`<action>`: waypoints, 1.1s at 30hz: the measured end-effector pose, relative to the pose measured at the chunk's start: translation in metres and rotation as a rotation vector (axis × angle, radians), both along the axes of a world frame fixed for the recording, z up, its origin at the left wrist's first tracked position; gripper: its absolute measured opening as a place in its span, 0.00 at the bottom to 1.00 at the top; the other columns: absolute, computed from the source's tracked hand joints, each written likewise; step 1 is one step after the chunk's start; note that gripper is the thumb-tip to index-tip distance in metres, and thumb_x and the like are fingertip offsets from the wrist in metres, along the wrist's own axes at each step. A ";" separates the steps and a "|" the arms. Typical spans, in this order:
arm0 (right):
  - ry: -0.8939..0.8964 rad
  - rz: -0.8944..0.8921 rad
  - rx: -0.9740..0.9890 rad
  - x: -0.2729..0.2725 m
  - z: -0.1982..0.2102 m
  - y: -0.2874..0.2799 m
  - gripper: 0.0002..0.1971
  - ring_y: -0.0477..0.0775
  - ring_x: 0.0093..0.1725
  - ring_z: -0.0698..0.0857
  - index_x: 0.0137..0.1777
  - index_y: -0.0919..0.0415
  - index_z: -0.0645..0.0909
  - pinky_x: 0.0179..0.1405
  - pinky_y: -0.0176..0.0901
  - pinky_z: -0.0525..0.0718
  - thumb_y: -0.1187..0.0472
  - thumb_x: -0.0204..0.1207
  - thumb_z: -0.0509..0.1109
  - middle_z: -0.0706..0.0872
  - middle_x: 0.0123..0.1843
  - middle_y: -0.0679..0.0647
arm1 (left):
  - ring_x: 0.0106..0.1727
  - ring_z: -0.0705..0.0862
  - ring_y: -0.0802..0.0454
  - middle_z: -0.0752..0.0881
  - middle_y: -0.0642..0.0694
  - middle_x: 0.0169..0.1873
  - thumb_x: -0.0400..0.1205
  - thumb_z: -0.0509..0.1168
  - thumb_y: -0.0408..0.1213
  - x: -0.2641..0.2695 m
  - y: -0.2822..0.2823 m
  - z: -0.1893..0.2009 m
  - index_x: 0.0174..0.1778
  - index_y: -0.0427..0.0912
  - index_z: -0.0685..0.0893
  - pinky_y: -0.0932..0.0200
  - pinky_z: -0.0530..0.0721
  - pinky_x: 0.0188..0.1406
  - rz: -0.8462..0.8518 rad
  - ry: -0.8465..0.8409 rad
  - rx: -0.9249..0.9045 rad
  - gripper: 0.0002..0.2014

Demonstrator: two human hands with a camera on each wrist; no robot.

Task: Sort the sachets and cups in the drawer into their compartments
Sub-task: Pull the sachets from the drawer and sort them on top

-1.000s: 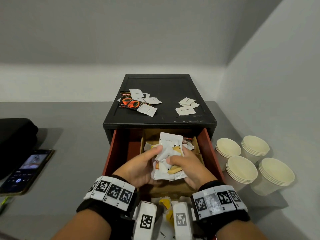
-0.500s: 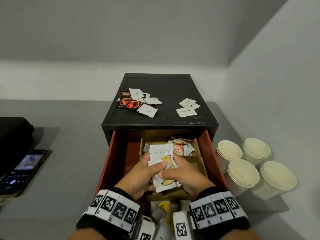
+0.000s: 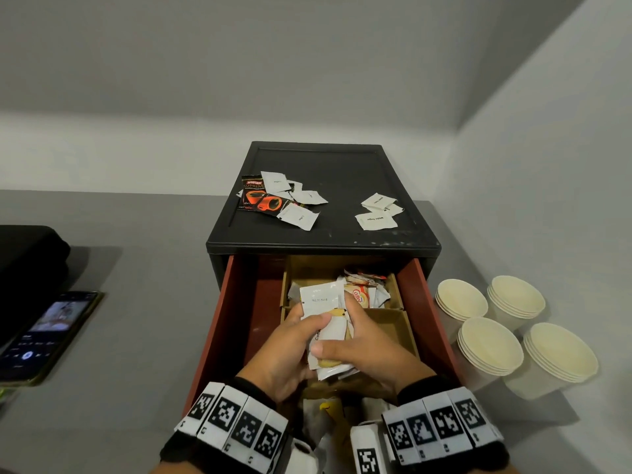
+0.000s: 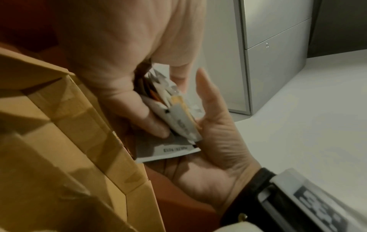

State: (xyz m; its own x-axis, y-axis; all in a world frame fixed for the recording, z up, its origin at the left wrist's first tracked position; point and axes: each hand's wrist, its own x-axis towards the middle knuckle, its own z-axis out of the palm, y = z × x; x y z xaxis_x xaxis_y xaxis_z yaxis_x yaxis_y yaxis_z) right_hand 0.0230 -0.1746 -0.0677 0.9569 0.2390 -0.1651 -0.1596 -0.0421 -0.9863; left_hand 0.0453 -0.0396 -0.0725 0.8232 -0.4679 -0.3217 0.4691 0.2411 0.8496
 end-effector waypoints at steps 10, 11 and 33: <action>0.299 -0.204 0.325 0.001 0.003 -0.003 0.15 0.61 0.57 0.88 0.66 0.61 0.79 0.60 0.56 0.83 0.62 0.81 0.62 0.89 0.57 0.61 | 0.53 0.88 0.42 0.87 0.41 0.58 0.75 0.67 0.34 -0.003 0.003 0.003 0.67 0.49 0.74 0.47 0.90 0.41 -0.044 0.001 -0.089 0.24; 0.333 -0.213 0.359 0.001 0.002 -0.003 0.16 0.63 0.59 0.86 0.66 0.62 0.79 0.64 0.59 0.81 0.61 0.81 0.62 0.88 0.58 0.62 | 0.52 0.89 0.43 0.88 0.41 0.57 0.73 0.68 0.30 -0.003 0.003 0.002 0.66 0.49 0.74 0.48 0.90 0.40 -0.036 -0.021 -0.086 0.25; -0.024 -0.635 -0.153 0.024 0.038 -0.020 0.17 0.47 0.41 0.79 0.69 0.54 0.74 0.32 0.35 0.77 0.62 0.82 0.64 0.81 0.57 0.54 | 0.53 0.87 0.45 0.85 0.42 0.57 0.79 0.65 0.22 0.008 0.006 0.001 0.68 0.49 0.73 0.53 0.88 0.40 0.414 -0.036 -0.105 0.25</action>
